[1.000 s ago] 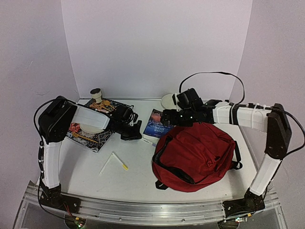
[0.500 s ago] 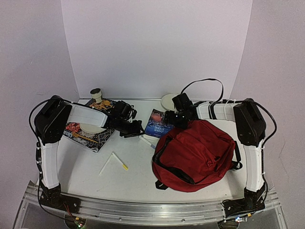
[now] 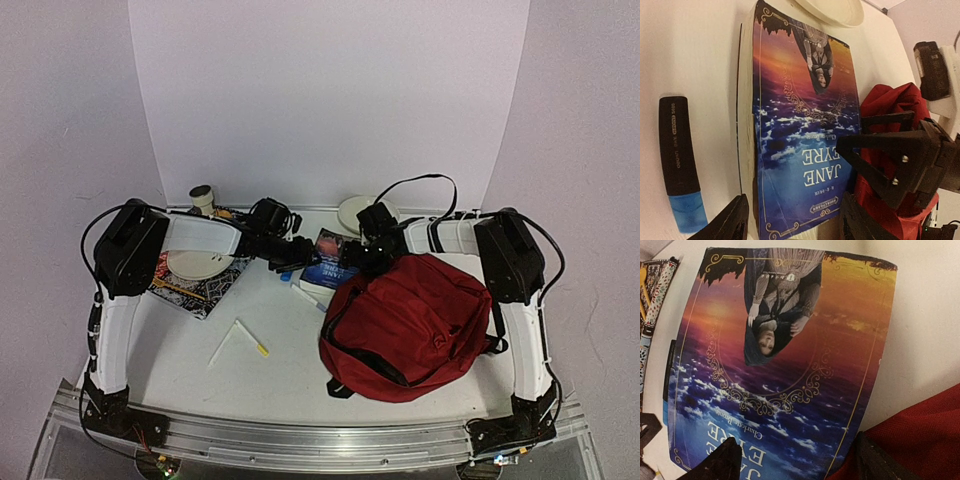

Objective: Pack the student bag
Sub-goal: Adjust the student bag at the center of the board, then move the book to the center of the board.

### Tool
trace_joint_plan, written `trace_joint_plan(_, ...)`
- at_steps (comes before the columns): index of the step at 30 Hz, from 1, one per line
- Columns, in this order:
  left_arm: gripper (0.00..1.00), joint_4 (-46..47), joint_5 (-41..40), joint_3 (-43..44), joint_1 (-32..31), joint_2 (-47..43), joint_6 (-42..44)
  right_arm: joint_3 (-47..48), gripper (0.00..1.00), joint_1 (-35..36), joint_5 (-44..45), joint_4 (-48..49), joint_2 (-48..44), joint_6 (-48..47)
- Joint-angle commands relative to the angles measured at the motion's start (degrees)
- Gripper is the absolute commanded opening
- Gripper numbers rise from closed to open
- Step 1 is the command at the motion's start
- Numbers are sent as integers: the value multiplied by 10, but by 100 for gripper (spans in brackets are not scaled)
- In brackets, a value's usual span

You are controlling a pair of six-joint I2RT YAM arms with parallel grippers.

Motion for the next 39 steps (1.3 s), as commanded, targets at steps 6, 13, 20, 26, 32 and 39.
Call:
trace_joint_plan(6, 63, -25, 11, 47, 2, 53, 6, 28, 76, 6, -113, 3, 32, -14)
trace_joint_plan(13, 55, -25, 26, -7, 2, 6, -4, 10, 76, 20, -162, 28, 19, -13)
trace_joint_plan(20, 48, -15, 24, -73, 0, -56, -15, 16, 76, 54, -185, 31, 14, -21)
trace_joint_plan(26, 43, 6, 16, -143, -2, -107, -36, -8, 77, 77, -185, 31, -3, -20)
trace_joint_plan(32, 43, 23, -10, -219, -1, -162, -53, -69, 82, 89, -156, 31, -43, -20)
trace_joint_plan(39, 42, 28, -16, -256, -1, -175, -55, -197, 88, 62, -86, 31, -120, -34)
